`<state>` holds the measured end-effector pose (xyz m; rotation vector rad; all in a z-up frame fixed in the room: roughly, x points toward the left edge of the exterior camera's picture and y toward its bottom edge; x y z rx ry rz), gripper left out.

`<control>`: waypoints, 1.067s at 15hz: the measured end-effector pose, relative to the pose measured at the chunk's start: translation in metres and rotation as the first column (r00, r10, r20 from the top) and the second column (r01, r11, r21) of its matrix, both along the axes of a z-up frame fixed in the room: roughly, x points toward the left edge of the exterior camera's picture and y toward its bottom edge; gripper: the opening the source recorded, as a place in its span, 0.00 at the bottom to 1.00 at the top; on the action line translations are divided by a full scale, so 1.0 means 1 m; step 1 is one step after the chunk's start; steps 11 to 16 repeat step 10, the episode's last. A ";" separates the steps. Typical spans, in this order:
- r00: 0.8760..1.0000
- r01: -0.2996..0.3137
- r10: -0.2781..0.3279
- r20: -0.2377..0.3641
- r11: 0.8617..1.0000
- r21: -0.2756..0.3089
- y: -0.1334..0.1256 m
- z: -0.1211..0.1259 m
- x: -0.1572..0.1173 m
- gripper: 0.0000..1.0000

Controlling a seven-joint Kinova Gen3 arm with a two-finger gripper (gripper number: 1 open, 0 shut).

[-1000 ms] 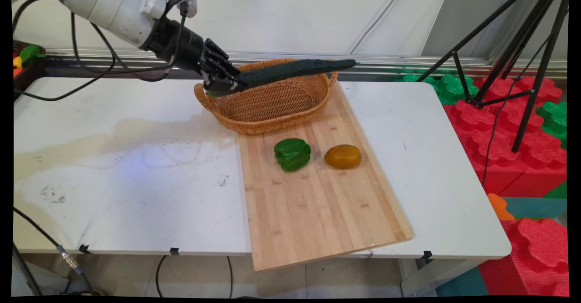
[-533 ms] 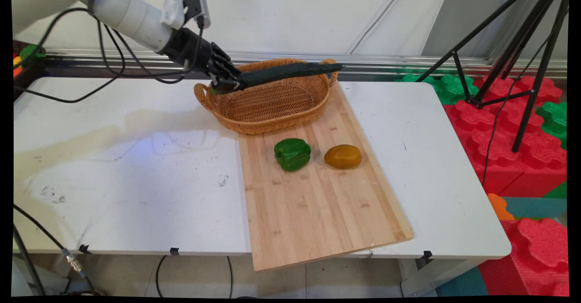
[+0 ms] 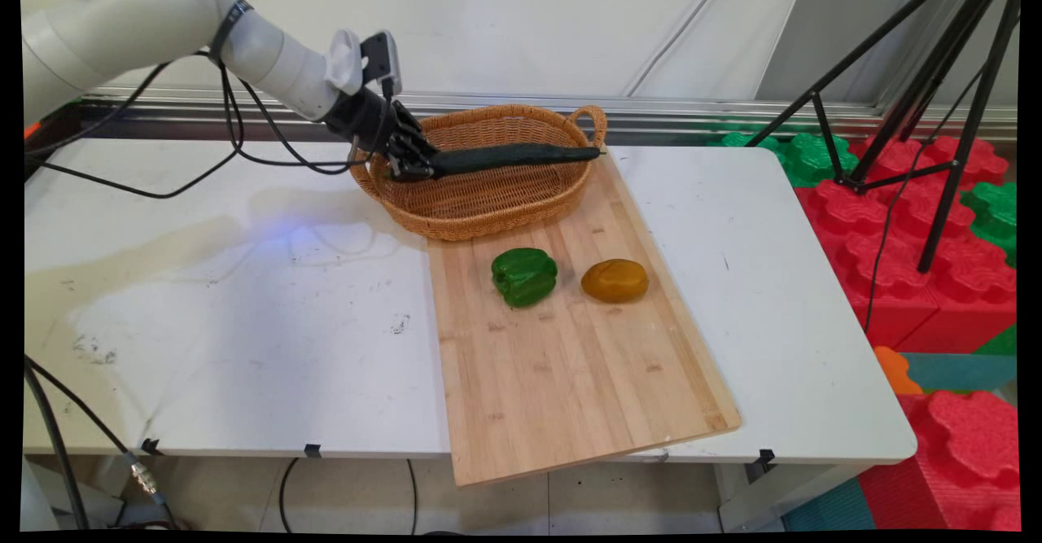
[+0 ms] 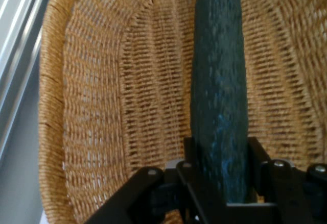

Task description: Place the picked object in the vegetable basket

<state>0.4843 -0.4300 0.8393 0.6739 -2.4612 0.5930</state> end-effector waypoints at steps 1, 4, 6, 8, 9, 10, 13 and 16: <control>1.000 0.009 -0.009 0.014 1.000 0.001 -0.003 -0.006 0.001 0.00; 0.999 0.022 -0.022 0.040 1.000 0.002 -0.005 -0.018 0.003 0.00; 0.998 0.027 -0.027 0.051 1.000 -0.004 -0.006 -0.022 0.005 1.00; 0.998 0.026 -0.025 0.055 1.000 -0.014 -0.007 -0.023 0.006 1.00; 0.998 0.024 -0.022 0.052 0.999 -0.022 -0.008 -0.021 0.007 1.00; 0.999 0.022 -0.020 0.048 0.999 -0.028 -0.008 -0.019 0.007 1.00; 0.999 0.022 -0.020 0.048 0.999 -0.028 -0.008 -0.019 0.007 1.00; 0.999 0.022 -0.020 0.048 0.999 -0.028 -0.008 -0.019 0.007 1.00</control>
